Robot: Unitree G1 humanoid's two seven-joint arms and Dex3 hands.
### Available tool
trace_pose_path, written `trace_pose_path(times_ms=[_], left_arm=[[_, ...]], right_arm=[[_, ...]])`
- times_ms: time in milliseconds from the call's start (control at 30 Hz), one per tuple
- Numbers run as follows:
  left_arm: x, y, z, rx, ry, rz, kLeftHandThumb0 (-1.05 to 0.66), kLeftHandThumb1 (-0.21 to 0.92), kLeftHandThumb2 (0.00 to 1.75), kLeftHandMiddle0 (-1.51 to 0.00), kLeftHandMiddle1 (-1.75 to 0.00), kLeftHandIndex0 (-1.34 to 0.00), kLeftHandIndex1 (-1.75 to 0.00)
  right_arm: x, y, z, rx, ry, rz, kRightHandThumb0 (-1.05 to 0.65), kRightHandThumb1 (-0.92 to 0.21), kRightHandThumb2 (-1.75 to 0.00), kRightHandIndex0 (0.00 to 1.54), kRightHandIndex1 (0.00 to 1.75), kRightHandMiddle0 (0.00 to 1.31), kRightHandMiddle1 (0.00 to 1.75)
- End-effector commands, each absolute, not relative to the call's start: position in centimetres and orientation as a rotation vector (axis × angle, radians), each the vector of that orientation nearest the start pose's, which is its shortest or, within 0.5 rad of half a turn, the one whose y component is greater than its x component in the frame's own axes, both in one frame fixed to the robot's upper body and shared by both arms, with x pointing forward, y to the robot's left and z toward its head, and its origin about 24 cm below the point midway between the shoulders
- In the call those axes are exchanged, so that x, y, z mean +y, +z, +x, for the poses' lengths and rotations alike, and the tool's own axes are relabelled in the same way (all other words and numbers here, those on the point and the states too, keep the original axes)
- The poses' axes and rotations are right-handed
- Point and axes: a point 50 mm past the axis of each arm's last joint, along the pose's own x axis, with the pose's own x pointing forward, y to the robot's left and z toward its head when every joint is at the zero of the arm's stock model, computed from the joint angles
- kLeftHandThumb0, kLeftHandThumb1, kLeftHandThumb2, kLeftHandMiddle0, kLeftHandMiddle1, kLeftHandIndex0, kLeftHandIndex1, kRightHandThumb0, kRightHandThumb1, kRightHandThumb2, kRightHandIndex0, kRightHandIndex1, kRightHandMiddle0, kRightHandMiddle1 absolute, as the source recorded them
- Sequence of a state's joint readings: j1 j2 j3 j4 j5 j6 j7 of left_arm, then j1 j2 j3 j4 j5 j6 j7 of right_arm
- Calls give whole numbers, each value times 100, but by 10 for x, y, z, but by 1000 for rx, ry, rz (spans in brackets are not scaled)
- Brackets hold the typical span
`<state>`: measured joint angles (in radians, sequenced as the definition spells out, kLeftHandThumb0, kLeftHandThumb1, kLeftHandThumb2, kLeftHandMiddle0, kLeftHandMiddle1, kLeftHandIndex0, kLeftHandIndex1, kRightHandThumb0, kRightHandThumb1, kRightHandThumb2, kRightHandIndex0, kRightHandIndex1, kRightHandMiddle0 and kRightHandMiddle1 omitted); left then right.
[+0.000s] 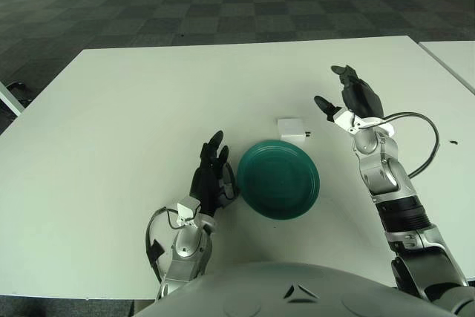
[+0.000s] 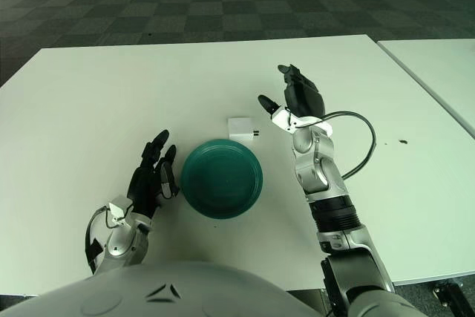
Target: Put the charger into the plate.
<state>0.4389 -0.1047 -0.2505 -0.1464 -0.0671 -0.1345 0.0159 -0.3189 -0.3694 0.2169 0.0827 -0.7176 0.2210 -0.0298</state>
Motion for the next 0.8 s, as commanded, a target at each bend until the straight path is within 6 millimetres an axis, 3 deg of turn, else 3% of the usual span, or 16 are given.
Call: trace_pose_path(times_ms=[0, 467, 767], left_arm=[[95, 6, 166, 138, -49, -250, -89, 92, 106, -27, 0, 0, -51], [96, 6, 164, 97, -37, -240, -92, 92, 104, -28, -1, 0, -56], [96, 8, 164, 98, -14, -278, -94, 92, 103, -34, -2, 0, -69]], right_arm=[[-169, 103, 319, -130, 55, -1234, -76, -92, -57, 19, 0, 0, 52], [-144, 90, 324, -159, 261, -1376, -76, -92, -49, 18, 1, 0, 51], [-138, 72, 324, -155, 352, -1439, -74, -92, -48, 18, 0, 0, 47]])
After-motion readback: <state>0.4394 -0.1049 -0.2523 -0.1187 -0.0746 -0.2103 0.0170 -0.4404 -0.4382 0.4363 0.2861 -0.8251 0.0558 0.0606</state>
